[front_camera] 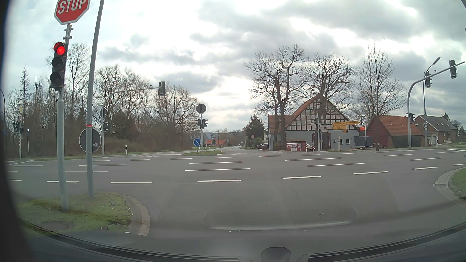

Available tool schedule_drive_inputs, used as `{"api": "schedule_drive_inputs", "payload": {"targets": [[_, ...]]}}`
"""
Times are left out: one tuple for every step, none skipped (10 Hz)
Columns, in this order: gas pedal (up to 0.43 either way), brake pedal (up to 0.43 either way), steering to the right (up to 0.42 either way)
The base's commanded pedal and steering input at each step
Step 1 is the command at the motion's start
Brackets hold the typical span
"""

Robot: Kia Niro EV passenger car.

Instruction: Follow the waypoints while adhering to traffic rules and regulations

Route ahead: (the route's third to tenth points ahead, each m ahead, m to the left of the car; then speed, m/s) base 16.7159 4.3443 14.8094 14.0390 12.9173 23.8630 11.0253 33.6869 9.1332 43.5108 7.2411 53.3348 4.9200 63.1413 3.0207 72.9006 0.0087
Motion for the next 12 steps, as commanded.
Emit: {"api": "schedule_drive_inputs", "payload": {"targets": [[0.0,0.232,-0.002],[0.0,0.232,-0.002],[0.0,0.232,-0.002],[0.0,0.232,-0.002],[0.0,0.232,-0.002],[0.0,0.232,-0.002],[0.0,0.232,-0.002],[0.0,0.232,-0.002],[0.0,0.232,-0.002],[0.0,0.232,-0.002],[0.0,0.232,-0.002],[0.0,0.232,-0.002]]}}
